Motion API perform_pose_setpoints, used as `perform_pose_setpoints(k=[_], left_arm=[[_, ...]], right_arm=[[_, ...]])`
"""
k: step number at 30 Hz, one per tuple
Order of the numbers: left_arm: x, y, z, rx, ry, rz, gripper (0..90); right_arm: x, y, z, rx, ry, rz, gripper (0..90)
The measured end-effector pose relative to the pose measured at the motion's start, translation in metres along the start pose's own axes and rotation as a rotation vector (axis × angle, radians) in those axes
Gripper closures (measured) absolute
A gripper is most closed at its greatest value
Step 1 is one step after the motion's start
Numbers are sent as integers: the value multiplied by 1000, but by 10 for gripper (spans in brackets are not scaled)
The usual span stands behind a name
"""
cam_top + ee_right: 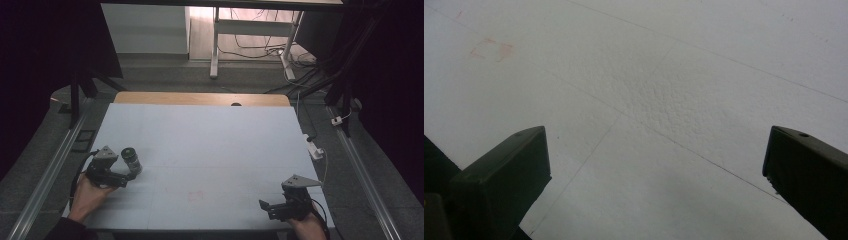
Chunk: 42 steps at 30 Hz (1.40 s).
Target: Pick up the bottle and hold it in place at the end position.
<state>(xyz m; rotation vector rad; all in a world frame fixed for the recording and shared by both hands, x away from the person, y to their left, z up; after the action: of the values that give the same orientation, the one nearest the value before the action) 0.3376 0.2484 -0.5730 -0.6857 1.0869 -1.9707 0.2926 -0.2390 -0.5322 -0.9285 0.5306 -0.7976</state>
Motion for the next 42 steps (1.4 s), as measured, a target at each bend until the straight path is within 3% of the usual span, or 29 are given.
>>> perform_pose_setpoints(k=[6,11,17,20,32,37,42], left_arm=[[-5,11,2,-48,50,26,54],[-6,12,4,-43,101,18,261],[-7,8,8,-7,117,-4,395],[-5,8,8,-6,131,-38,522],[-4,7,10,-12,99,-29,535],[-2,7,12,-26,114,-21,535],[4,0,20,2,137,-32,536]], right_arm=[[0,0,0,0,-1,0,0],[0,0,0,1,0,-2,0],[0,0,0,0,-1,-2,0],[0,0,0,1,-3,-3,0],[-1,0,0,1,-5,-3,0],[-1,0,0,1,-5,-4,0],[-1,0,0,0,0,-2,0]])
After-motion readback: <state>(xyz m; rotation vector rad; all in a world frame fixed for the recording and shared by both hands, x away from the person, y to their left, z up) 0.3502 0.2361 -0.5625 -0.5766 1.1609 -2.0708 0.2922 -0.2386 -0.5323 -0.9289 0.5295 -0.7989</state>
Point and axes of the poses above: each handheld gripper's, and its own axes: y roughly forward along the jaws, z roughly out of its top, x roughly to its right, the point moved 8 cm from there along y, roughly forward along the jaws, and after that the axes turned 14 degrees about -x, right-handed, at the moved point
